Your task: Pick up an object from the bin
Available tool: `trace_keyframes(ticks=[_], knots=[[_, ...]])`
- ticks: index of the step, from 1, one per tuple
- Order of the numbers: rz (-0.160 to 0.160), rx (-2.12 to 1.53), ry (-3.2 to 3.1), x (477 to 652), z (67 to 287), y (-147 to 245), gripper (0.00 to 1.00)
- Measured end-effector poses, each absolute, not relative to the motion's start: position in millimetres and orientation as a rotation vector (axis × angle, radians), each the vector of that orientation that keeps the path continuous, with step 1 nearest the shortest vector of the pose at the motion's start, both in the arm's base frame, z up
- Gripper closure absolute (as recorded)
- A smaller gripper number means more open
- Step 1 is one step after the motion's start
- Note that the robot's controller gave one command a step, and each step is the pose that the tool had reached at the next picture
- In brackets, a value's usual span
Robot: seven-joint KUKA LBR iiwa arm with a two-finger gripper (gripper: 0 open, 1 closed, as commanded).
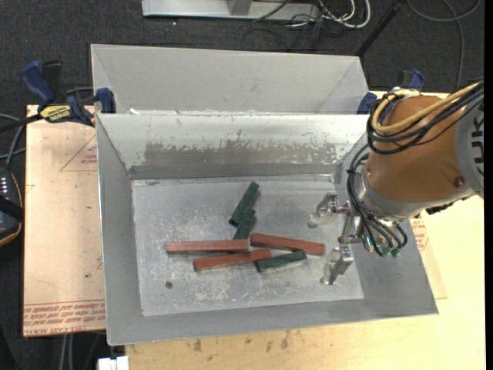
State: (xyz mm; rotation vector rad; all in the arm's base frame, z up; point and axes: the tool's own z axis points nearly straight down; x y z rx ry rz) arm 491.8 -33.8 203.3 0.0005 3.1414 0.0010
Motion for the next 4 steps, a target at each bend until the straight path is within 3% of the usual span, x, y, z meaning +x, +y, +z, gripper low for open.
trace_keyframes(ticks=[1,2,3,4], knots=[[0.0,-0.045,3.133,514.4,151.4,-31.8,0.0],[0.001,-0.04,3.127,501.9,90.4,-24.9,0.0],[0.002,-0.044,3.141,498.1,81.6,-23.6,1.0],[0.001,-0.044,3.141,498.1,81.6,-23.6,1.0]])
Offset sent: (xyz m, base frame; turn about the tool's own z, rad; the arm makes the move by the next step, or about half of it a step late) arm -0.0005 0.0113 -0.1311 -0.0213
